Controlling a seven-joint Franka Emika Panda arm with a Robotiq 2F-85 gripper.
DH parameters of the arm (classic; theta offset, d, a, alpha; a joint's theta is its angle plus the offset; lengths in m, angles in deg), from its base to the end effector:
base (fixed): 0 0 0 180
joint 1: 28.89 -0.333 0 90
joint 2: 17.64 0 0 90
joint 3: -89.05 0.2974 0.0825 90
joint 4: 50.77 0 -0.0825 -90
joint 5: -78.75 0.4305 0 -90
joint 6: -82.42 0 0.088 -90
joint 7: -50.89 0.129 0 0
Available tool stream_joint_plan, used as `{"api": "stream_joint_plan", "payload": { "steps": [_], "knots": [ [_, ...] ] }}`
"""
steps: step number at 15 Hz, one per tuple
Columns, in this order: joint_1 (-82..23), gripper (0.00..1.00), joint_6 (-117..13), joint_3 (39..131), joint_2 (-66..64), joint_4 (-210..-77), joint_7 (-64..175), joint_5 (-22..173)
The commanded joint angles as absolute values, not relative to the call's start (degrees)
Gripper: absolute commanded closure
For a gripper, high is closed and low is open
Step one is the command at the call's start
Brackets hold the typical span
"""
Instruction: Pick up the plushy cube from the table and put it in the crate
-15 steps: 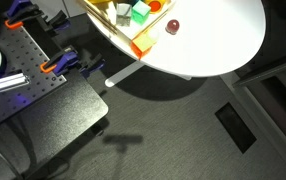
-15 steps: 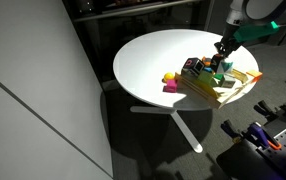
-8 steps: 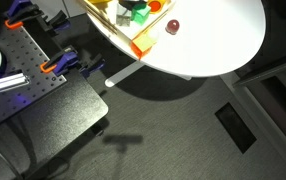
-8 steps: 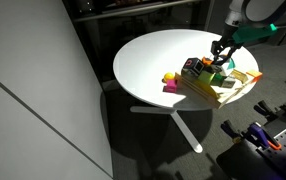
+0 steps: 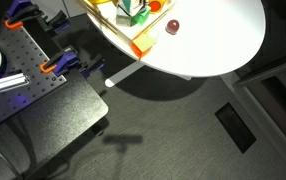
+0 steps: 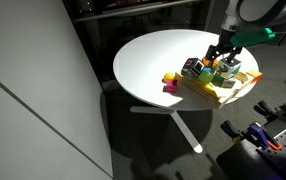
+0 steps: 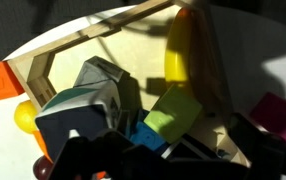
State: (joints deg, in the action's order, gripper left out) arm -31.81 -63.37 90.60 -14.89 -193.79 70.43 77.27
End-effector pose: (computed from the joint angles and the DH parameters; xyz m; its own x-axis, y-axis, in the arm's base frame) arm 0.4936 0.0388 0.1876 0.9709 -0.2393 0.0047 -0.2394 -0.9709 0.0124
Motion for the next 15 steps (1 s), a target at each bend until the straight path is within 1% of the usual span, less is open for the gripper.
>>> {"api": "stream_joint_plan", "payload": {
  "steps": [1, 7, 15],
  "knots": [
    [-32.2, 0.0, -57.7, 91.6, -17.8, -194.5, 66.4, 81.2],
    [-32.8, 0.0, -48.8, 92.5, -21.5, -194.8, 64.2, 82.5],
    [-33.5, 0.0, -51.4, 93.3, -27.9, -198.0, 63.5, 83.0]
  ]
}}
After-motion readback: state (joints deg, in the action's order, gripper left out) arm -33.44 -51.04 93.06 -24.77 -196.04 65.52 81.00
